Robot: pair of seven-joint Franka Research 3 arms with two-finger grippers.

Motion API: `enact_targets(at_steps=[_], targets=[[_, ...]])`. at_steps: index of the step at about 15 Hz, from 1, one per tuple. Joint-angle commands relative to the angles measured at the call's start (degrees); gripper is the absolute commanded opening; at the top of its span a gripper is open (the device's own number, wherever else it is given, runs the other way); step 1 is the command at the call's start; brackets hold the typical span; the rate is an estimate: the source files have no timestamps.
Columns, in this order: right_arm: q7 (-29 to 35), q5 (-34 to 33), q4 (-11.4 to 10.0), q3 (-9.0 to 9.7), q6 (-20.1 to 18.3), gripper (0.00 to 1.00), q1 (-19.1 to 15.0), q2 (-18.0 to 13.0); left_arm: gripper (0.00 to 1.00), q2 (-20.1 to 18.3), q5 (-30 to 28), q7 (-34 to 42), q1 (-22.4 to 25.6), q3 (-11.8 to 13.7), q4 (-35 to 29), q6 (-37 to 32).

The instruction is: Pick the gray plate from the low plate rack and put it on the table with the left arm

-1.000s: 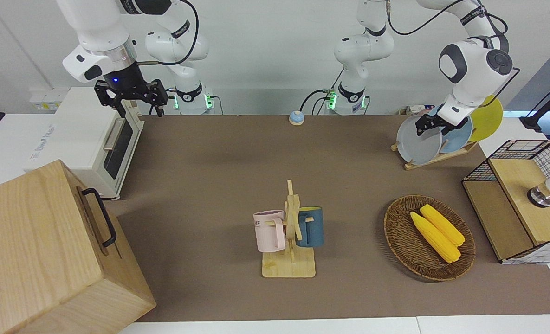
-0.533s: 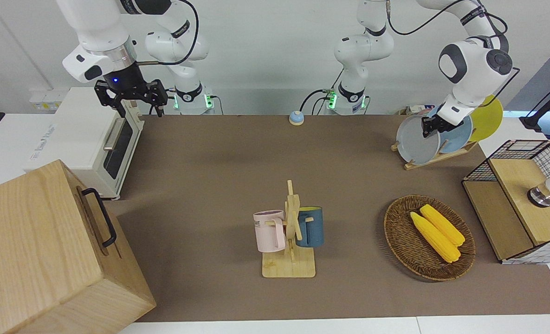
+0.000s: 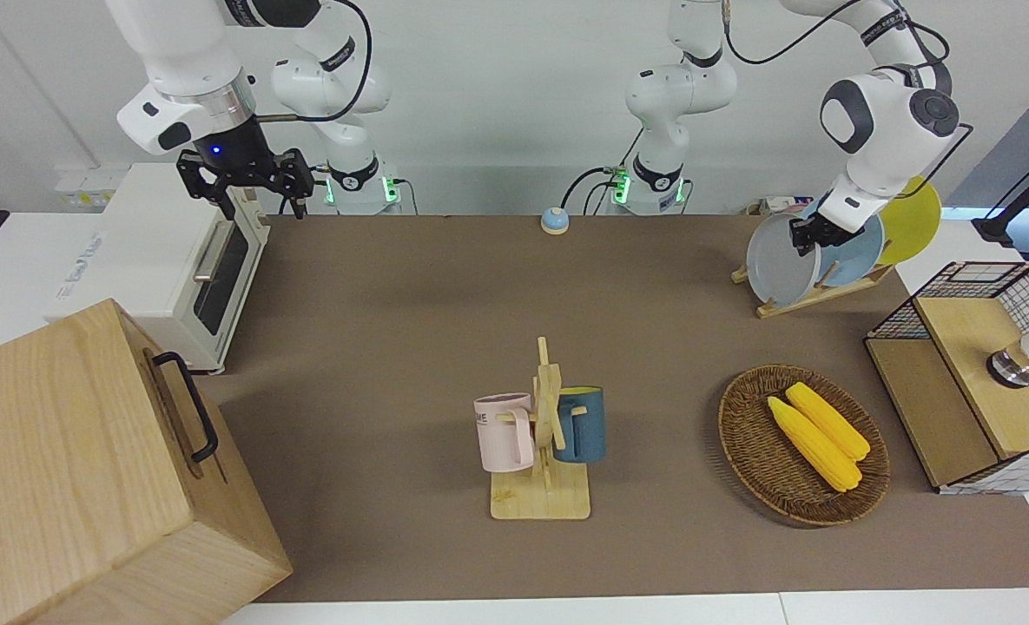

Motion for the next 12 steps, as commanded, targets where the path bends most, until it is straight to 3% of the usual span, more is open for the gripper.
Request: enact_targets(at_steps=[1, 6, 12], targets=[[0.22, 0.15, 0.37, -0.34, -0.05, 0.983, 0.41, 0.02, 0.00, -3.95, 0.92, 0.02, -0.46, -0.45, -0.85, -1.79], [0.22, 0.15, 0.37, -0.34, -0.05, 0.983, 0.41, 0.02, 0.00, -5.97, 1.01, -0.07, -0.72, -0.97, 1.08, -4.69], [0.22, 0.15, 0.37, -0.34, -0.05, 0.983, 0.41, 0.02, 0.00, -7.03, 0.22, -5.51, -0.90, -5.10, 7.49, -14.34]])
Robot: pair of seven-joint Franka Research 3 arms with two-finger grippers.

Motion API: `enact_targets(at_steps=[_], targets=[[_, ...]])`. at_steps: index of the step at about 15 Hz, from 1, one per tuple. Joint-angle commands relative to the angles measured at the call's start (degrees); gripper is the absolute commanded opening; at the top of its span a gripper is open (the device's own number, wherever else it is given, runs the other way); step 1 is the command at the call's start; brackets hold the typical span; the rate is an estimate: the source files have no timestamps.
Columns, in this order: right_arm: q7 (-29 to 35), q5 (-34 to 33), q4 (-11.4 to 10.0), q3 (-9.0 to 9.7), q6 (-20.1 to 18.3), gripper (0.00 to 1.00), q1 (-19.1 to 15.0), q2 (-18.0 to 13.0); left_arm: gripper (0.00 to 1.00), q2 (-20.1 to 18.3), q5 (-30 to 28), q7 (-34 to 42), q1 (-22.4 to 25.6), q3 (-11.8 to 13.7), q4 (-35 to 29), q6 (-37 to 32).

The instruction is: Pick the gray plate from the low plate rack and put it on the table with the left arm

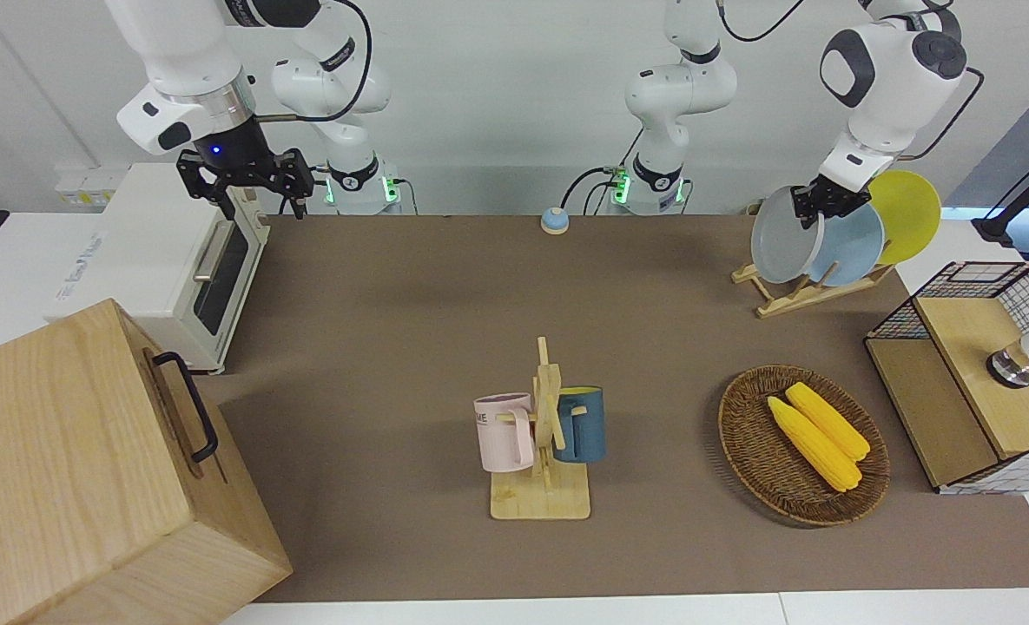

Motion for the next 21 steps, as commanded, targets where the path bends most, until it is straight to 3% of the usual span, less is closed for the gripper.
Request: enact_targets(at_steps=[1, 4, 7, 10, 16, 21], targets=[[0.22, 0.15, 0.37, -0.34, -0.05, 0.983, 0.41, 0.02, 0.00, -0.36, -0.46, -5.49, -0.79, -3.17, 5.07, -7.46], [0.22, 0.15, 0.37, -0.34, -0.05, 0.983, 0.41, 0.02, 0.00, -0.53, -1.60, -9.88, -0.70, -7.74, 7.36, -10.81], [0.22, 0.15, 0.37, -0.34, -0.05, 0.983, 0.41, 0.02, 0.00, -0.80, -7.13, -15.78, -0.79, -10.99, 9.03, -13.53], [0.22, 0.15, 0.37, -0.34, -0.05, 0.983, 0.41, 0.02, 0.00, -1.15, -11.00, -17.11, -0.79, -13.81, 9.30, -13.81], [0.22, 0.15, 0.37, -0.34, -0.05, 0.983, 0.41, 0.02, 0.00, -1.06, -20.66, -16.85, -0.61, -14.26, 9.13, -13.72], [0.22, 0.15, 0.37, -0.34, -0.05, 0.983, 0.41, 0.02, 0.00, -0.62, -23.85, -15.97, 0.18, -13.73, 7.20, -12.40]])
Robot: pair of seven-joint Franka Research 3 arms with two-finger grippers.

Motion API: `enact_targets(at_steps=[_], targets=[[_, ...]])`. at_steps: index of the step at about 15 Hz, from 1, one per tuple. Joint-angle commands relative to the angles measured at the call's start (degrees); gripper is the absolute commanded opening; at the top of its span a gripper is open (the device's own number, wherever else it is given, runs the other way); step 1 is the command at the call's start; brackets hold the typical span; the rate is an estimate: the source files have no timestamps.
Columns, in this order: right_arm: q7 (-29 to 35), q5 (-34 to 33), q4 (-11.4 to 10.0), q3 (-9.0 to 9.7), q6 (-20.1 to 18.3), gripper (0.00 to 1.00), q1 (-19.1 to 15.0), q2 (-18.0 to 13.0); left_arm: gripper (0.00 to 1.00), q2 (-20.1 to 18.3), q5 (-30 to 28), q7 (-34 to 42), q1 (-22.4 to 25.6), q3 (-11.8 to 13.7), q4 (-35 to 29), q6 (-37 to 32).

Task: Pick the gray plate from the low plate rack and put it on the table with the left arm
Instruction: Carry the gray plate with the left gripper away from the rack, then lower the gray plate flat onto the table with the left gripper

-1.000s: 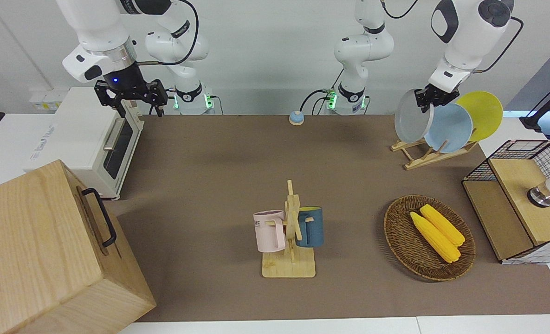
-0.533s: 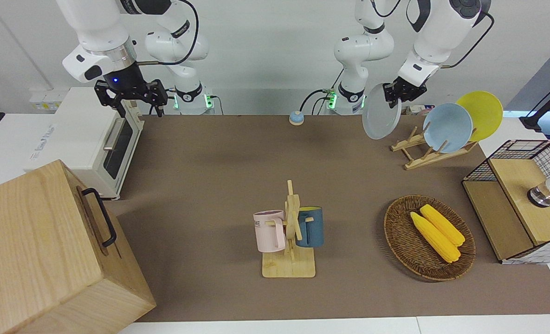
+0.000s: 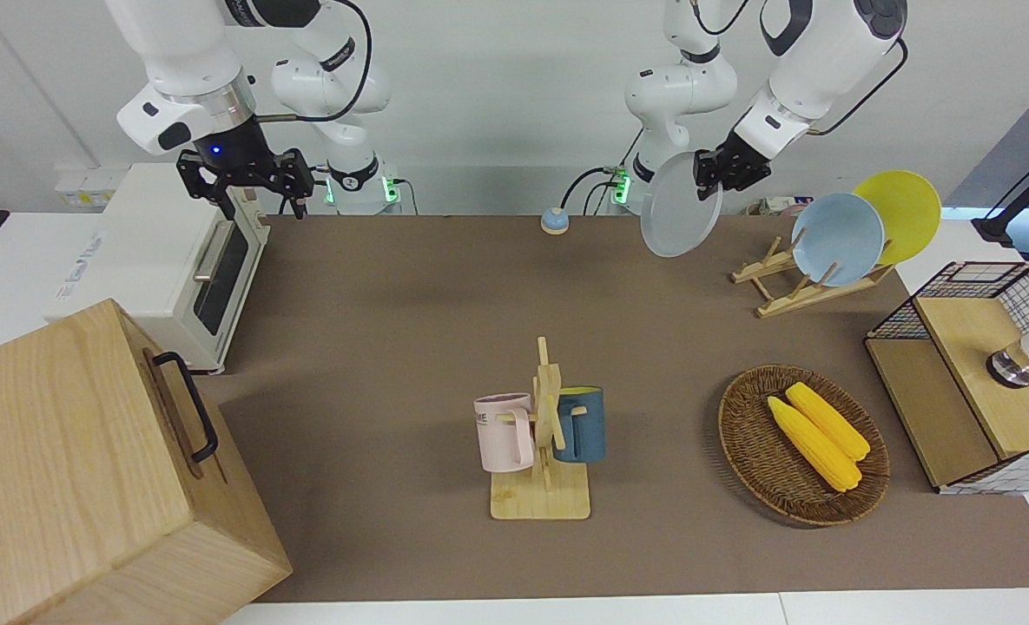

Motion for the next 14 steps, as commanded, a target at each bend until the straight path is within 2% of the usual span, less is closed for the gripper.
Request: enact_targets(at_steps=[1, 9, 14], targets=[[0.22, 0.15, 0.37, -0.34, -0.05, 0.983, 0.41, 0.02, 0.00, 0.00, -2.34, 0.59, 0.62, 0.45, -1.84, 0.67], [0.22, 0.15, 0.37, -0.34, -0.05, 0.983, 0.41, 0.02, 0.00, 0.52, -3.40, 5.24, 0.44, 1.15, -10.35, 8.13], [0.22, 0.15, 0.37, -0.34, -0.05, 0.983, 0.41, 0.02, 0.00, 1.40, -6.03, 13.67, 0.62, 1.42, -15.90, 11.57]])
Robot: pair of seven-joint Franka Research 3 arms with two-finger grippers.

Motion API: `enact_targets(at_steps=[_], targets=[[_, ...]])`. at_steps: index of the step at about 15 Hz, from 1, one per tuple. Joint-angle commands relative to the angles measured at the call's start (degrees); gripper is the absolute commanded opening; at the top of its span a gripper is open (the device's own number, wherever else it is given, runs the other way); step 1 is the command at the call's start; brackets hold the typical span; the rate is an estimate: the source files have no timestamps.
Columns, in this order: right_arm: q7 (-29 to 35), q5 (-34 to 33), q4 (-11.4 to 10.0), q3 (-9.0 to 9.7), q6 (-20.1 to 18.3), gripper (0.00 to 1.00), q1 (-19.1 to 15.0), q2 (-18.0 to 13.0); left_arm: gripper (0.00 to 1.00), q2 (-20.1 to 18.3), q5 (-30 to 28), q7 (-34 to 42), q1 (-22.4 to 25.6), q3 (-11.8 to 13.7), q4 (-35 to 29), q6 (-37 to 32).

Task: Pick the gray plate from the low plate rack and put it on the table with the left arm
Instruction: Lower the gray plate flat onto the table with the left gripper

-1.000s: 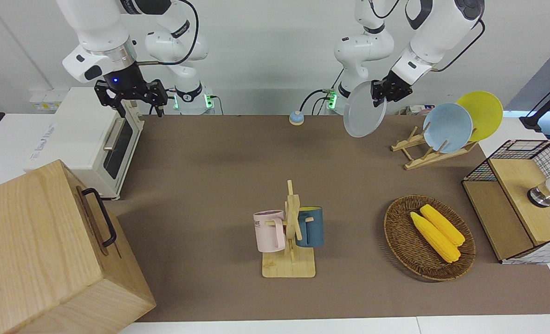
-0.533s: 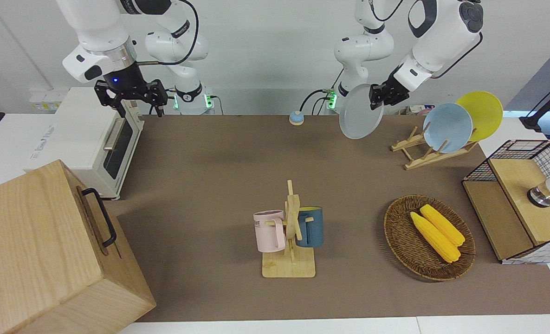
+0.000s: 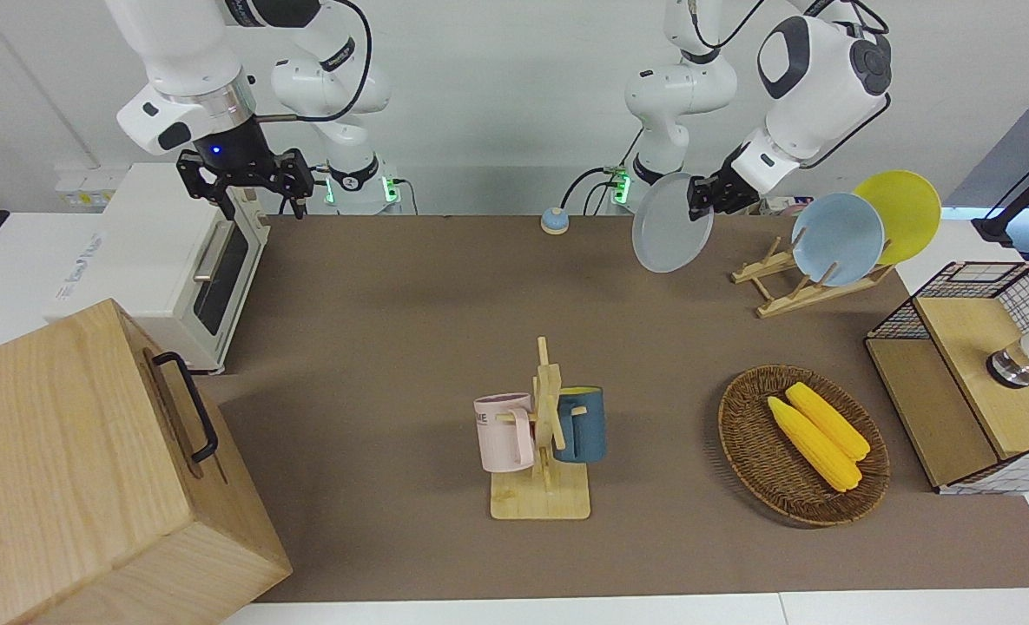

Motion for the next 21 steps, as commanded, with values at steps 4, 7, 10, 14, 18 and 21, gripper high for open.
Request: enact_targets(at_steps=[4, 7, 10, 14, 18, 21], targets=[[0.22, 0.15, 0.37, -0.34, -0.05, 0.983, 0.41, 0.02, 0.00, 0.22, -6.47, 11.40, 0.66, 0.62, -7.24, 3.99], [0.22, 0.15, 0.37, -0.34, -0.05, 0.983, 0.41, 0.02, 0.00, 0.30, -8.59, 18.52, 3.73, 0.80, -10.93, 6.01], [0.22, 0.15, 0.37, -0.34, -0.05, 0.983, 0.41, 0.02, 0.00, 2.58, -9.38, 25.38, 7.51, 0.80, -11.47, 6.10], [0.22, 0.15, 0.37, -0.34, -0.05, 0.983, 0.41, 0.02, 0.00, 5.05, -9.38, 30.05, 10.42, 1.06, -11.47, 6.54], [0.22, 0.15, 0.37, -0.34, -0.05, 0.983, 0.41, 0.02, 0.00, 5.49, -9.30, 30.58, 10.07, 0.98, -12.09, 9.08], [0.22, 0.15, 0.37, -0.34, -0.05, 0.983, 0.41, 0.02, 0.00, 6.19, -9.12, 30.58, 9.89, 0.98, -12.09, 10.14]])
